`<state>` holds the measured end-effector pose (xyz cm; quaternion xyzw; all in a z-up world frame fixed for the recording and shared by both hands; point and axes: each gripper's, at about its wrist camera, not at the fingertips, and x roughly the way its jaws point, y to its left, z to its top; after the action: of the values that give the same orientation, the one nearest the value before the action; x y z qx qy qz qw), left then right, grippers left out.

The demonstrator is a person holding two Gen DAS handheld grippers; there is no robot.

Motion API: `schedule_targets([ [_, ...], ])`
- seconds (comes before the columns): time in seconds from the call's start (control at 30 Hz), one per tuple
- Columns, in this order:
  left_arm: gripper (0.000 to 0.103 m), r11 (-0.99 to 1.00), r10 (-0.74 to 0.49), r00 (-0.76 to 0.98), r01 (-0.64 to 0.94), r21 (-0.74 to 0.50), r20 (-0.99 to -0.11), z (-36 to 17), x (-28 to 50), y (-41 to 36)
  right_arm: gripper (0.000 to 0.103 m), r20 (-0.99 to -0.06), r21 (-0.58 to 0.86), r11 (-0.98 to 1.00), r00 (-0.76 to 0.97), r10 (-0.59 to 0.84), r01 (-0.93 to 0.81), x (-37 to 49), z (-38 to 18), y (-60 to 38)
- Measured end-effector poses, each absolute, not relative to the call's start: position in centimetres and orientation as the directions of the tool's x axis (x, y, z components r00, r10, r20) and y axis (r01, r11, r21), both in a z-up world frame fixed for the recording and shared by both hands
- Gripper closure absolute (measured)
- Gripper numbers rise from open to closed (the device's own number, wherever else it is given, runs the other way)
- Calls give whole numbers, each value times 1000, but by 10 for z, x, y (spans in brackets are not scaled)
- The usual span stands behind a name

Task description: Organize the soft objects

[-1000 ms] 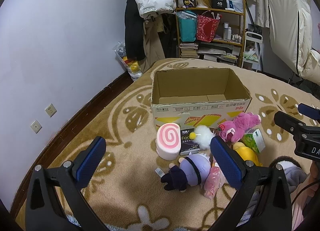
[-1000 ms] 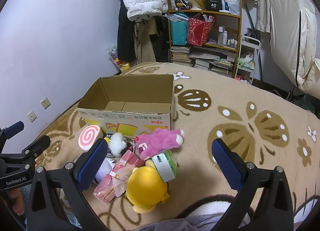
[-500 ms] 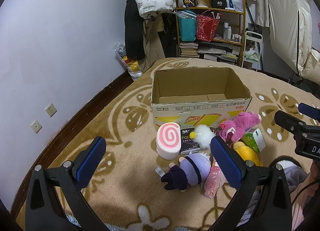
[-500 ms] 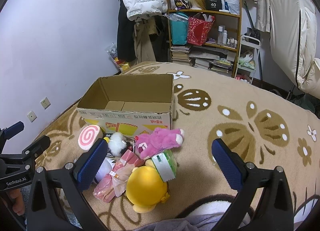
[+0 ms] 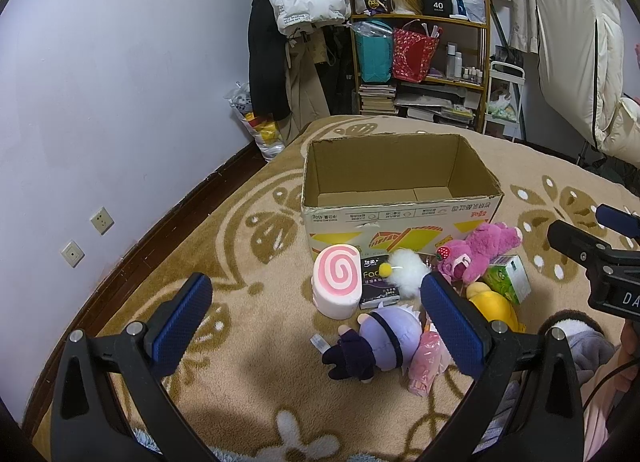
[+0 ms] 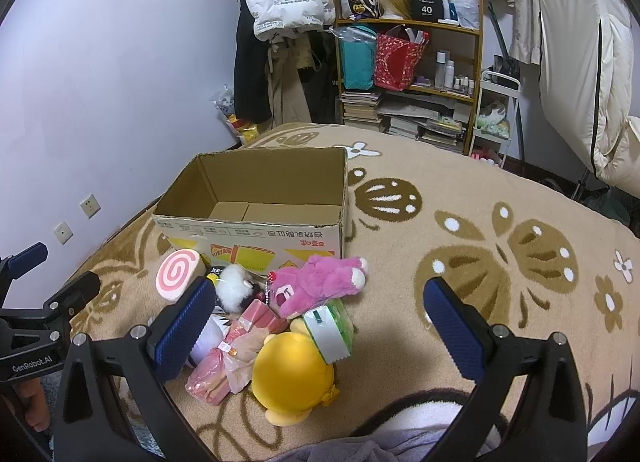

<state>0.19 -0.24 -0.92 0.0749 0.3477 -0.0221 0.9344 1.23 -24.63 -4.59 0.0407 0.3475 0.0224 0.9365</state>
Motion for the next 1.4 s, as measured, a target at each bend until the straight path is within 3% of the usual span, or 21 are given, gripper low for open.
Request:
schedule_targets([
  [1.03, 0, 987, 16, 752, 94, 132, -658, -11, 1, -1, 0, -648, 91, 996, 759, 66, -8, 10, -54, -249],
  [1.4, 0, 988, 18, 704, 96, 119, -710, -15, 16, 1, 0, -666, 87, 995, 740, 88, -41, 18, -50, -243],
])
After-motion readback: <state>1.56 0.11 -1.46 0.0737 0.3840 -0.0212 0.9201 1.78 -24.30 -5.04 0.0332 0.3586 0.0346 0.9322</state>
